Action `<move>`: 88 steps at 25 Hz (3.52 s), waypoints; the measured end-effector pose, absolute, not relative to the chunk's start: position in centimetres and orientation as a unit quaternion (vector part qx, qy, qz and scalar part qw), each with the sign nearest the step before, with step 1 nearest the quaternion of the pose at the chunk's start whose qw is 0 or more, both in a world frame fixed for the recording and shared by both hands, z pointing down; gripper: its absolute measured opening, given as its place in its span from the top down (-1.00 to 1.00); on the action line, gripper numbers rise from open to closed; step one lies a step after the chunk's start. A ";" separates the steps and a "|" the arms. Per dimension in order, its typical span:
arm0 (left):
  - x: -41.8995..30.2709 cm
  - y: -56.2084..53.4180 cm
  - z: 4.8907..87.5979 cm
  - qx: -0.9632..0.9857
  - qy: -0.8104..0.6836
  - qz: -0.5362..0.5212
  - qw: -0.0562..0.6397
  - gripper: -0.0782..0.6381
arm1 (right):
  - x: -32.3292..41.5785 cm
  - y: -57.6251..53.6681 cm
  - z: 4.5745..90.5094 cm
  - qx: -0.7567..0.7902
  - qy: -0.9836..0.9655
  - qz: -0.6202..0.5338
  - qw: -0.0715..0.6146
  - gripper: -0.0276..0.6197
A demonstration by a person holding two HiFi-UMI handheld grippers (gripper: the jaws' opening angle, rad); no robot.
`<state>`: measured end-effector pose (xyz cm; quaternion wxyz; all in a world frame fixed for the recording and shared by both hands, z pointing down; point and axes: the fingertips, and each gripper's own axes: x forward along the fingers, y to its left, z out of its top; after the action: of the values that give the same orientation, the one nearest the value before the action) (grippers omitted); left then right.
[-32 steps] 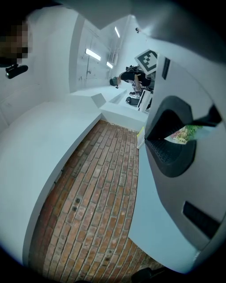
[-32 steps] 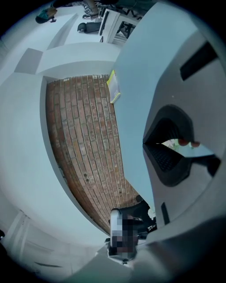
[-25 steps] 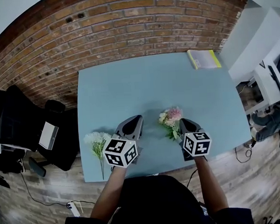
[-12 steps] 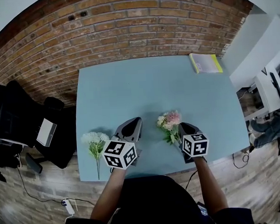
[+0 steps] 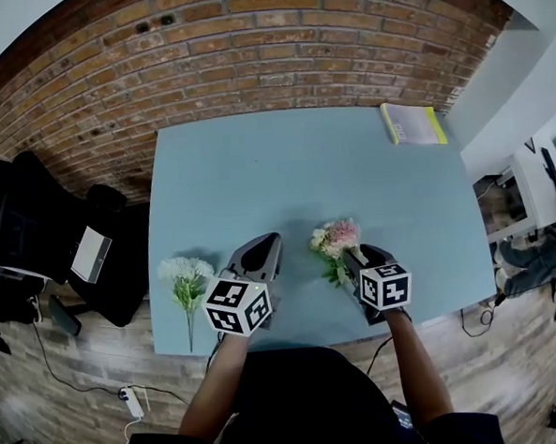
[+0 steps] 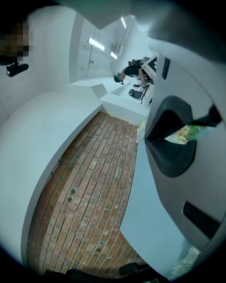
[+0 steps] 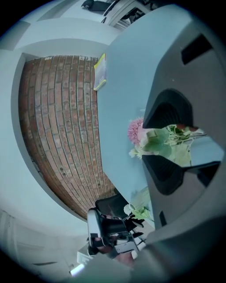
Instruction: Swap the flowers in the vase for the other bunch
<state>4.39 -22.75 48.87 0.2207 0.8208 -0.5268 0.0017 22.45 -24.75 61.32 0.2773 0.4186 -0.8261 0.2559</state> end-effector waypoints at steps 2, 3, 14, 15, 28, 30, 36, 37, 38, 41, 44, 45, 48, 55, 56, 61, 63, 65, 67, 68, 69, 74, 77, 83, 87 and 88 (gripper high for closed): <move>4.3 -22.6 49.0 0.818 -0.530 0.003 0.222 0.76 | 22.0 -24.6 61.8 0.404 -0.830 0.259 0.284 0.27; 4.2 -22.6 49.0 0.818 -0.531 0.003 0.222 0.76 | 21.7 -24.5 62.0 0.398 -0.832 0.261 0.286 0.20; 4.0 -22.6 49.8 0.811 -0.538 0.006 0.231 0.76 | 20.3 -24.2 63.6 0.373 -0.838 0.251 0.309 -0.24; 4.0 -22.7 49.9 0.810 -0.538 0.006 0.231 0.76 | 20.2 -24.2 63.9 0.371 -0.839 0.249 0.312 -0.32; 4.4 -23.5 50.4 0.810 -0.535 0.004 0.240 0.76 | 20.0 -24.9 66.2 0.352 -0.827 0.264 0.351 -0.77; 4.4 -23.5 50.5 0.810 -0.534 0.005 0.242 0.76 | 20.2 -24.9 66.6 0.351 -0.824 0.267 0.356 -0.78; 4.4 -23.6 50.8 0.808 -0.536 0.009 0.245 0.76 | 20.1 -25.2 68.0 0.336 -0.814 0.293 0.373 -0.79; 4.4 -23.7 50.8 0.808 -0.535 0.010 0.246 0.76 | 20.2 -25.3 68.1 0.335 -0.813 0.294 0.376 -0.79; 4.4 -23.7 50.9 0.808 -0.535 0.011 0.246 0.76 | 20.1 -25.4 68.4 0.334 -0.812 0.296 0.377 -0.79; 4.3 -23.7 51.1 0.806 -0.537 0.012 0.248 0.76 | 20.0 -25.3 68.9 0.328 -0.810 0.302 0.381 -0.79; 4.3 -23.9 51.3 0.805 -0.538 0.013 0.250 0.76 | 20.0 -25.3 69.3 0.320 -0.807 0.304 0.393 -0.79; 4.4 -24.0 51.4 0.805 -0.538 0.013 0.251 0.76 | 20.0 -25.4 69.5 0.317 -0.805 0.305 0.399 -0.79; 4.3 -24.2 51.6 0.803 -0.539 0.014 0.254 0.76 | 20.0 -25.5 70.0 0.308 -0.797 0.309 0.417 -0.79; 4.2 -24.7 52.2 0.801 -0.541 0.018 0.257 0.76 | 19.9 -26.3 71.0 0.308 -0.784 0.307 0.444 -0.79; 4.1 -24.8 52.1 0.801 -0.541 0.019 0.256 0.76 | 19.9 -26.4 71.2 0.309 -0.780 0.309 0.448 -0.79; 3.7 -25.5 52.1 0.800 -0.543 0.022 0.254 0.76 | 20.1 -26.6 72.3 0.306 -0.767 0.308 0.472 -0.79; 3.5 -25.7 52.0 0.799 -0.545 0.021 0.253 0.76 | 20.0 -26.7 72.5 0.306 -0.765 0.307 0.477 -0.79; 3.3 -25.8 52.0 0.798 -0.546 0.020 0.254 0.76 | 19.9 -26.8 72.8 0.306 -0.763 0.306 0.480 -0.79; 3.1 -25.9 52.2 0.797 -0.547 0.020 0.256 0.76 | 19.8 -26.8 73.0 0.305 -0.761 0.306 0.485 -0.79; 3.1 -25.9 52.3 0.796 -0.547 0.020 0.257 0.76 | 19.8 -26.8 73.2 0.304 -0.760 0.305 0.487 -0.79; 3.1 -25.8 52.3 0.796 -0.548 0.020 0.258 0.76 | 19.7 -26.8 73.3 0.303 -0.759 0.304 0.489 -0.79; 3.1 -25.8 52.5 0.795 -0.548 0.021 0.258 0.76 | 19.8 -26.8 73.9 0.299 -0.756 0.292 0.503 -0.79; 2.9 -25.8 52.6 0.794 -0.550 0.022 0.260 0.76 | 19.8 -26.6 74.2 0.295 -0.753 0.284 0.515 -0.79; 2.9 -25.9 52.6 0.794 -0.550 0.022 0.259 0.76 | 19.8 -26.5 74.7 0.291 -0.743 0.284 0.532 -0.78; 2.6 -25.9 52.5 0.790 -0.554 0.023 0.260 0.76 | 19.9 -26.4 74.6 0.293 -0.736 0.289 0.537 -0.78; 2.6 -25.9 52.5 0.790 -0.554 0.023 0.260 0.76 | 19.9 -26.3 74.6 0.293 -0.735 0.288 0.540 -0.78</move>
<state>2.58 -25.88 52.53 0.2602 0.7902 -0.5544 0.0234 19.89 -26.33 74.63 0.5401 0.2928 -0.7346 0.2881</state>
